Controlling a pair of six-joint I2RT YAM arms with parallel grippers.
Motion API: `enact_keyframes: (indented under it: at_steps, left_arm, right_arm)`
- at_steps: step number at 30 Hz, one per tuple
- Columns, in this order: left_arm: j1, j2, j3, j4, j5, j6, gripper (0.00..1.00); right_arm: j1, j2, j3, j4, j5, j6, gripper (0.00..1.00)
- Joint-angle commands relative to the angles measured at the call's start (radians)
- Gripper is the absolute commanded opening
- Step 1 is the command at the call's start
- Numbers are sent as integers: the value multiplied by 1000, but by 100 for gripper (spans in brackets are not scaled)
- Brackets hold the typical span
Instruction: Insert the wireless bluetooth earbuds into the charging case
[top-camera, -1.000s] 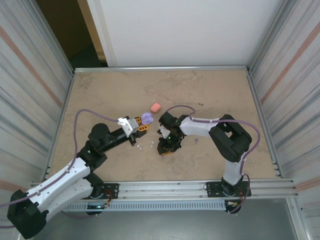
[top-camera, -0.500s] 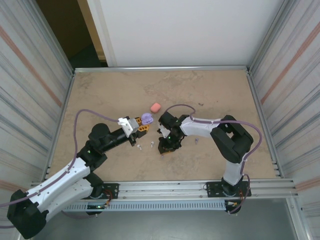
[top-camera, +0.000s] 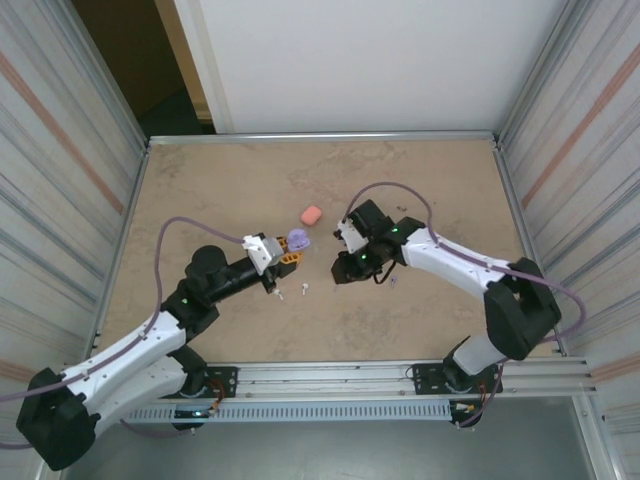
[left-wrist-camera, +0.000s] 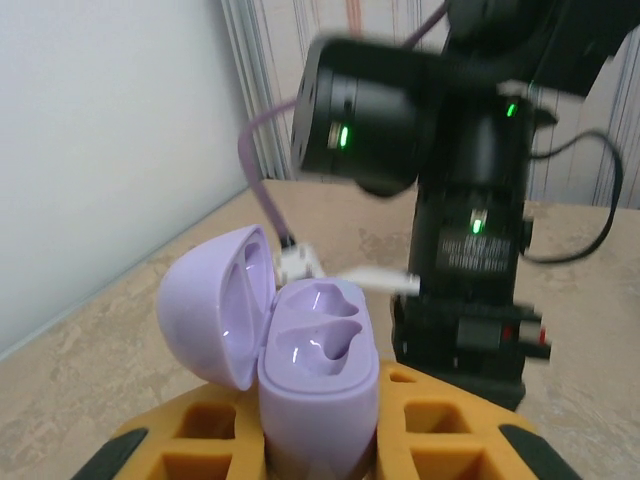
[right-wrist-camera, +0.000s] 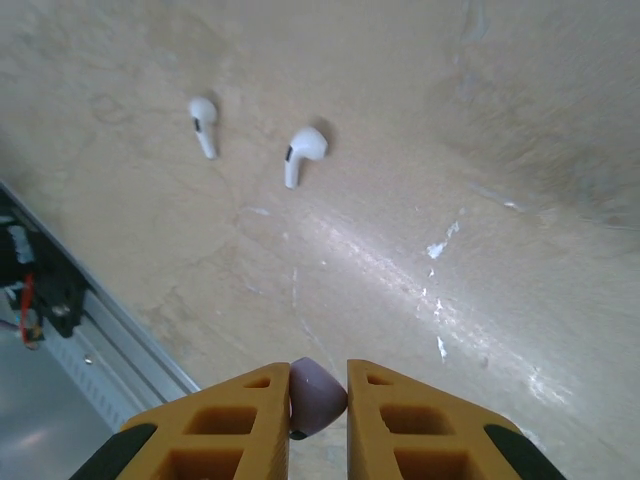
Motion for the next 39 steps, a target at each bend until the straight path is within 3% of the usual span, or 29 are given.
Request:
enact_keyframes:
  at_steps: [1,9,18,28,39]
  left_arm:
    - [-5,39,-9,90,19,-39,0]
    - [-8,144,-4,175,48,-69,0]
    - [-15,240,44,205,156,-70,0]
    - [-20,311,81,233,230,-75,0]
    - [-21,358,84,306,288,-119,0]
  right_arm:
    - [-34,-88,6,-59,18,-70,18]
    - [-59,-213,102,-132,11,-160,19]
    - [-45,-279,219,-180,47,-259,18]
    - [14,-264,307,-164,91,-349,19]
    - [74,-264,281,-55,97,-426,18]
